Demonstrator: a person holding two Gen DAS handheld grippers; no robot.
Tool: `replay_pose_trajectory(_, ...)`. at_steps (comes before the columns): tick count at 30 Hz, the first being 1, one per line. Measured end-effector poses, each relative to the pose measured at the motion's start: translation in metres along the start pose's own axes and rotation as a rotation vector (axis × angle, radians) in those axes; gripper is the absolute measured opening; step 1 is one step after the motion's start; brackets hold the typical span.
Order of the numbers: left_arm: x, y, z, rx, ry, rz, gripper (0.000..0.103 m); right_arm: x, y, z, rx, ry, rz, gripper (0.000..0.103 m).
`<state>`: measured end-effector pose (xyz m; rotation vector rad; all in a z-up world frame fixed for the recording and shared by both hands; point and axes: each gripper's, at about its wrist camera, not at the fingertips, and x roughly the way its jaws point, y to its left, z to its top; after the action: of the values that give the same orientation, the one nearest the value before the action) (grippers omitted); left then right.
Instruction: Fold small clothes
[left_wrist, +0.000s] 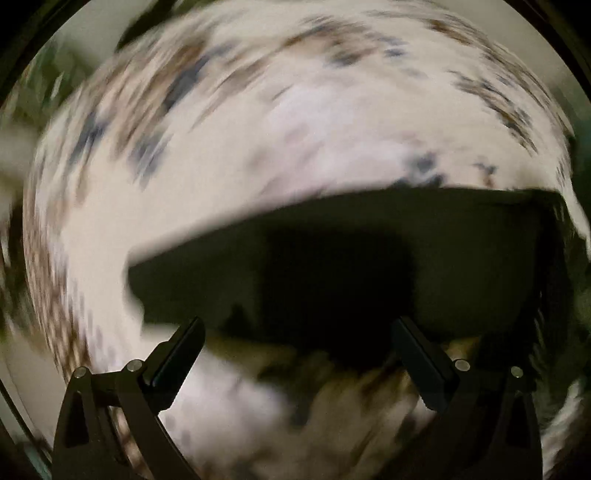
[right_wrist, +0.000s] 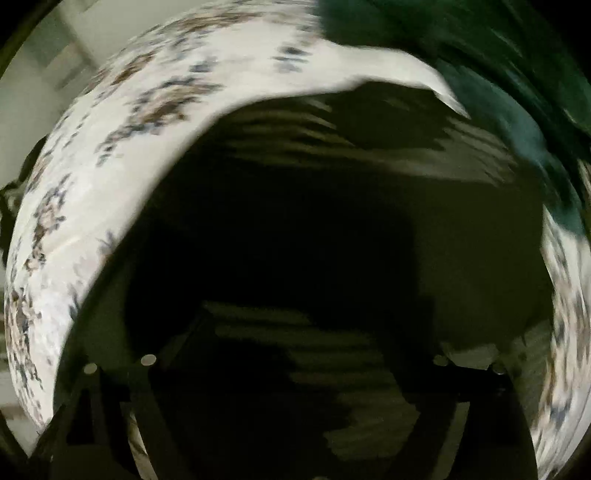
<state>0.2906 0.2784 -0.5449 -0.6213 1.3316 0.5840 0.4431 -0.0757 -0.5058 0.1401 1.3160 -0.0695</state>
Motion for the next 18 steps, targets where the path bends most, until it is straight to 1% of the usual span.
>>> replay_pose_trajectory(1, 0.004, 0.017, -0.005, -0.068, 0.038, -0.034, 0.103, 0.000, -0.015, -0.016, 0.031, 0.023, -0.011, 0.090)
replay_pose_trajectory(3, 0.021, 0.050, -0.013, -0.228, 0.113, -0.130, 0.103, 0.008, -0.030, -0.029, 0.063, 0.052, -0.034, 0.090)
replay_pose_trajectory(5, 0.041, 0.071, -0.013, -0.354, 0.163, -0.204, 0.101, 0.012, -0.048, -0.047, 0.109, 0.079, -0.053, 0.090)
replay_pose_trajectory(6, 0.048, 0.079, -0.010, -0.407, 0.166, -0.232, 0.101, 0.014, -0.055, -0.053, 0.128, 0.084, -0.058, 0.090)
replay_pose_trajectory(8, 0.057, 0.094, 0.001, -0.521, 0.125, -0.280, 0.101, 0.015, -0.067, -0.063, 0.159, 0.076, -0.087, 0.090)
replay_pose_trajectory(9, 0.059, 0.098, 0.007, -0.556, 0.104, -0.285, 0.098, 0.016, -0.070, -0.065, 0.165, 0.074, -0.103, 0.090)
replay_pose_trajectory(10, 0.058, 0.102, 0.014, -0.588, 0.062, -0.276, 0.093, 0.017, -0.075, -0.067, 0.175, 0.069, -0.129, 0.090)
replay_pose_trajectory(11, 0.055, 0.105, 0.020, -0.607, 0.024, -0.251, 0.075, 0.017, -0.077, -0.066, 0.180, 0.065, -0.149, 0.090)
replay_pose_trajectory(12, 0.051, 0.106, 0.028, -0.608, -0.024, -0.218, 0.049, 0.017, -0.078, -0.065, 0.175, 0.061, -0.176, 0.090)
replay_pose_trajectory(14, 0.045, 0.103, 0.037, -0.561, -0.097, -0.173, 0.011, 0.018, -0.077, -0.056, 0.145, 0.055, -0.233, 0.090)
replay_pose_trajectory(16, 0.037, 0.091, 0.044, -0.501, -0.164, -0.135, 0.011, 0.020, -0.072, -0.044, 0.112, 0.049, -0.257, 0.091)
replay_pose_trajectory(18, 0.022, 0.072, 0.051, -0.420, -0.224, -0.094, 0.010, 0.021, -0.067, -0.029, 0.082, 0.031, -0.264, 0.097)
